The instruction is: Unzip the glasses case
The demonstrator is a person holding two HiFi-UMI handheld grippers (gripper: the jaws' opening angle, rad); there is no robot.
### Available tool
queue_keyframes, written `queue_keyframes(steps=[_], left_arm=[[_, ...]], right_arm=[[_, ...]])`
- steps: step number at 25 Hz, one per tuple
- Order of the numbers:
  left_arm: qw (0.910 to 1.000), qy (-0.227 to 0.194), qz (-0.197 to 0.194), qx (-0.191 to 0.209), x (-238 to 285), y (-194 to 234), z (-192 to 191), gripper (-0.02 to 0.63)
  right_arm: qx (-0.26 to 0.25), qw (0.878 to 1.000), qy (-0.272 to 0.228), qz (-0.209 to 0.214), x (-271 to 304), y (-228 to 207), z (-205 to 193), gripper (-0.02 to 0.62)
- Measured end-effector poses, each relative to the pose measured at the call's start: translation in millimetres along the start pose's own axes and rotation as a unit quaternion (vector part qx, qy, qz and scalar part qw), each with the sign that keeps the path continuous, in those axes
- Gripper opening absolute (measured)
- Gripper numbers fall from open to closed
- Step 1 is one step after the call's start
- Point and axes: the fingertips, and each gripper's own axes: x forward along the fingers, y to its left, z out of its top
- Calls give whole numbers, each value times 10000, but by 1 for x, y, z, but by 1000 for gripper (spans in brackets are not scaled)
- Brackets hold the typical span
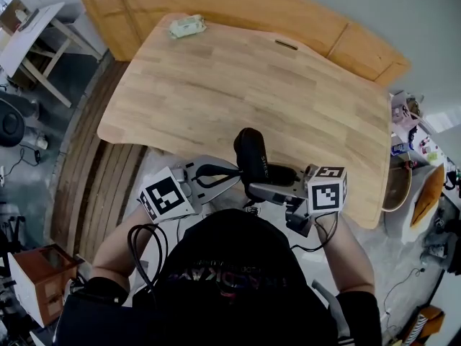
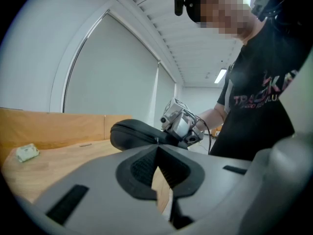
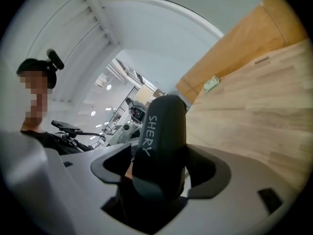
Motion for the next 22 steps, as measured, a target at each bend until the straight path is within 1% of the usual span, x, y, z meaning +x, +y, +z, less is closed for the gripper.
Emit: queue_keyframes(steps=[2, 7, 10, 14, 17, 19, 22], left_arm=[[10000, 49, -12, 43, -2, 1, -1, 8], [9999, 142, 41, 78, 0, 3, -7, 8], [9998, 162, 114, 52, -1, 9, -7, 8], [9990, 309, 297, 120, 1, 13, -12, 8], [9977, 407, 497, 197, 2, 18, -15, 8], [9957, 554, 657, 354, 4, 22, -17, 8], [9902, 841, 930, 609, 7, 29, -22, 8]], right_arm=[[287, 9995, -103, 127, 0, 0, 1, 350], [590, 9980, -215, -96, 2, -13, 1, 336], [882, 9952, -419, -72, 2, -16, 7, 327], [1187, 9902, -711, -176, -1, -25, 13, 316], [1555, 9829, -974, -130, 4, -23, 16, 311], [1774, 9767, -1202, -102, 7, -24, 20, 308], [1933, 9690, -1529, -159, 8, -30, 26, 304]])
